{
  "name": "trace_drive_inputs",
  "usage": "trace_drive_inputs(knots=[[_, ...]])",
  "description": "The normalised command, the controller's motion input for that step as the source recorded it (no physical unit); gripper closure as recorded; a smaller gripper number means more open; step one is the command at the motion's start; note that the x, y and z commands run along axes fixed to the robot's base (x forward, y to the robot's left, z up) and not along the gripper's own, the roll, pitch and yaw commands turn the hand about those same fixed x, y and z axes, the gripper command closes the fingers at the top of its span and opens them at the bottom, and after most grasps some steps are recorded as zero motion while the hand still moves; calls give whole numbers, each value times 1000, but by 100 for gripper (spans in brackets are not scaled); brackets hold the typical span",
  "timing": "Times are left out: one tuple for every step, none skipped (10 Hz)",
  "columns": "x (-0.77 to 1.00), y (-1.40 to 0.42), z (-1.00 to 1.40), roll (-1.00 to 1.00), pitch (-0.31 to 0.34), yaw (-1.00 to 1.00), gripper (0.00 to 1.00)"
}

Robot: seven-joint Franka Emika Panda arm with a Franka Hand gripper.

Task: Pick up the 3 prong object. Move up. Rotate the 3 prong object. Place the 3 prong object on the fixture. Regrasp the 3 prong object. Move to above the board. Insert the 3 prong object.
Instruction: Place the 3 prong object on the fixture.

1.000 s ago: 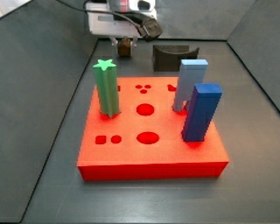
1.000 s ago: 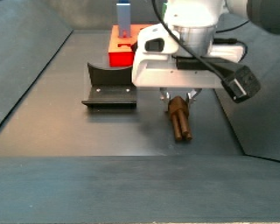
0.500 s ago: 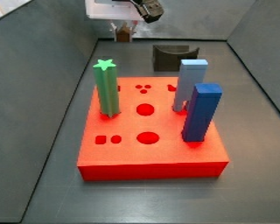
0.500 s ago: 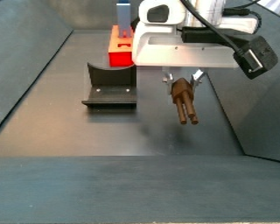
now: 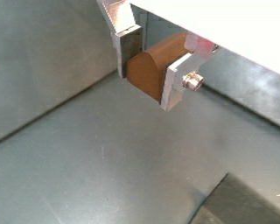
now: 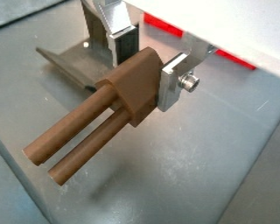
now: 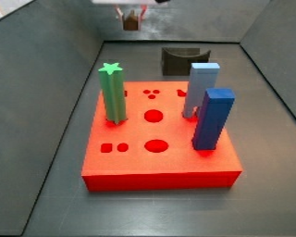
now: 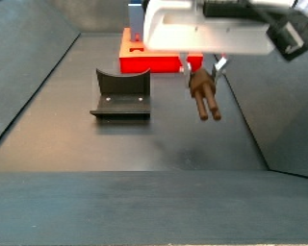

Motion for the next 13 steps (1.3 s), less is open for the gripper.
trace_drive_inputs(knots=[[-28,12,1000,59,38,-20,100],[-31,13,1000,66,43,-18,100],[-31,13,933,70,48,-12,100],[-25,11,779,73,54,-6,100],[-13,12,572,78,62,2,100],[-7,13,414,81,74,6,100],[-1,13,256,83,85,10,100],[1000,-150,-59,-335,-33,330,100],[1000,-146,-90,-332,-25,300,100],[1000,-133,-84,-310,-23,246,100],[1000,-118,-74,-239,-8,140,100],[1000,-110,-72,-185,10,75,100],[1000,-98,-68,-143,24,34,100]])
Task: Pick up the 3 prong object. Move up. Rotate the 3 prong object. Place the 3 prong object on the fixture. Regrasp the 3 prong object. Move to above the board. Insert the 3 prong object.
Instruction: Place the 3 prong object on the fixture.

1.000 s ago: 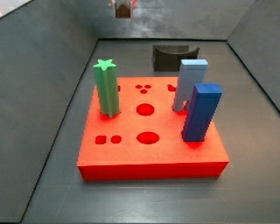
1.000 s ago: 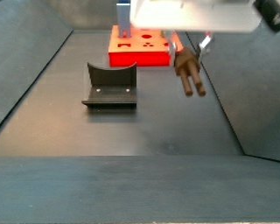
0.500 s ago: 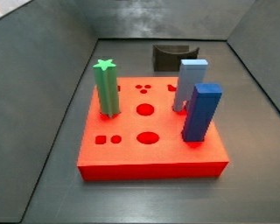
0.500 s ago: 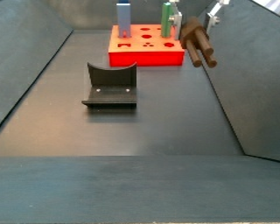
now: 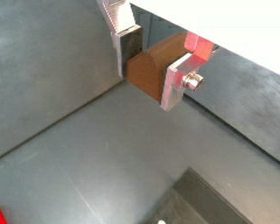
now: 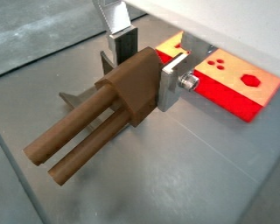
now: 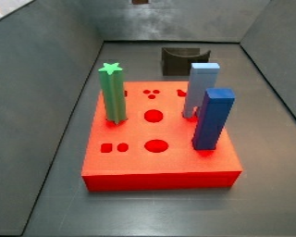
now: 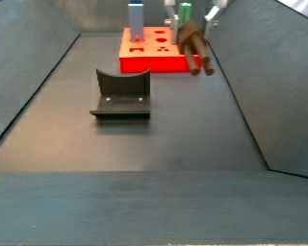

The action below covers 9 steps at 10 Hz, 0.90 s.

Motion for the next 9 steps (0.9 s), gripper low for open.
trace_drive_inputs(knots=[[1000,-90,-64,-120,38,15,100],[1000,-78,-59,-100,52,7,100],[1000,-73,-56,-95,59,7,100],[1000,-66,-52,-90,68,13,100],[1000,-57,-47,-93,80,21,100],[1000,-50,-43,-97,87,23,100],[1000,-44,-39,-101,95,23,100],[1000,-37,-35,-103,107,25,100],[1000,-33,-29,-103,115,25,100]])
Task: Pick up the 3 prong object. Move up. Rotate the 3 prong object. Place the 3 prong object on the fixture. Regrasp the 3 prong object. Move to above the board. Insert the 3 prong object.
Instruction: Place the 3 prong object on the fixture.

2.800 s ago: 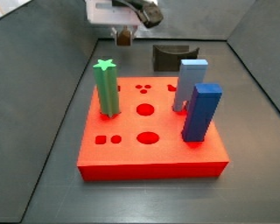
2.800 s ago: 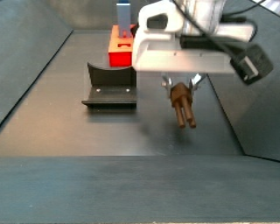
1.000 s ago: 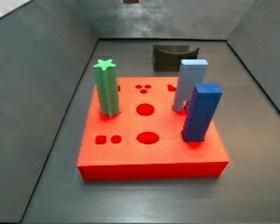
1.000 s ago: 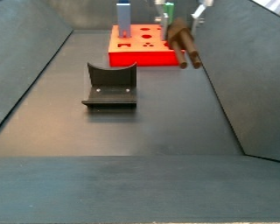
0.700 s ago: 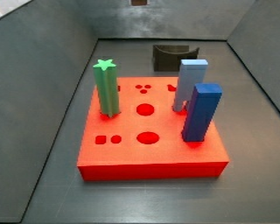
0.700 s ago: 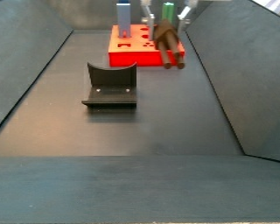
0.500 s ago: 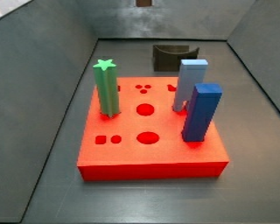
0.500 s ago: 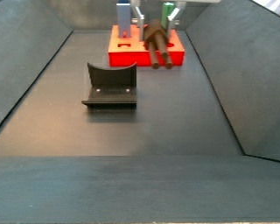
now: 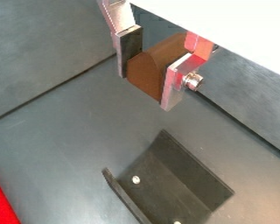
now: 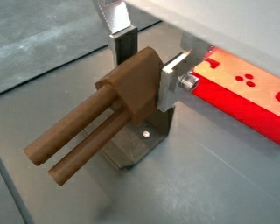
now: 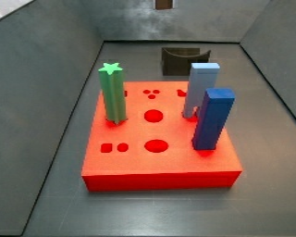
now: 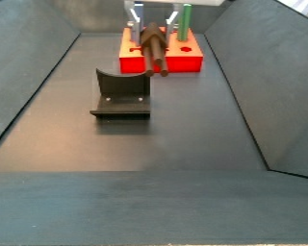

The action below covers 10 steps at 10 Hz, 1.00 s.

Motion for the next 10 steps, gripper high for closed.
trace_drive_inputs(knots=[[1000,-594,245,-1000,26,-59,100],[858,-488,235,-1000,33,-70,100],[749,-249,127,-1000,41,-77,100],[669,-127,44,-1000,47,-80,100],[601,-65,21,-1000,58,-82,100],[528,-21,20,-1000,71,-86,100],[425,20,1,-1000,85,-95,100],[352,36,-8,-1000,91,-104,100],[276,40,-9,-1000,100,-115,100],[202,43,-12,-1000,111,-130,100]])
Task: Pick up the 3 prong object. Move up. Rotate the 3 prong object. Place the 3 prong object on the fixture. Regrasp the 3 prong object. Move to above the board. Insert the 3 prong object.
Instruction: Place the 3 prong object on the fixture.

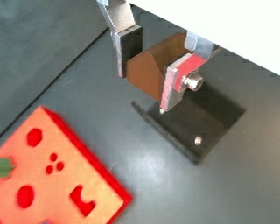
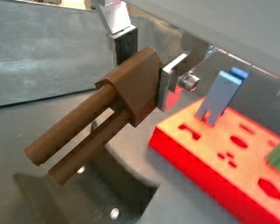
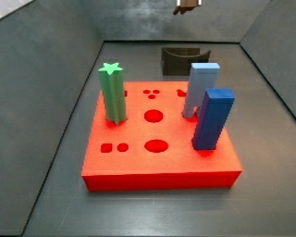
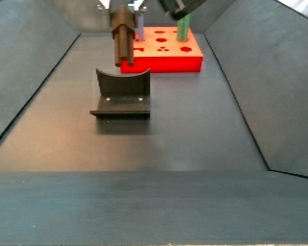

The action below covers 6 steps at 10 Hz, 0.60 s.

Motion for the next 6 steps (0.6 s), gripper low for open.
trace_drive_inputs(knots=[[87,48,-12,-730,88,-126,100],[61,48,-7,-616,68,-125,100],[54,44,-9,-436,38,-119,100],[66,28,-8,-242,30,-104,100],[128,133,-1000,-1000,156,-81,100],[132,139,-1000,-1000,149,-89,100]])
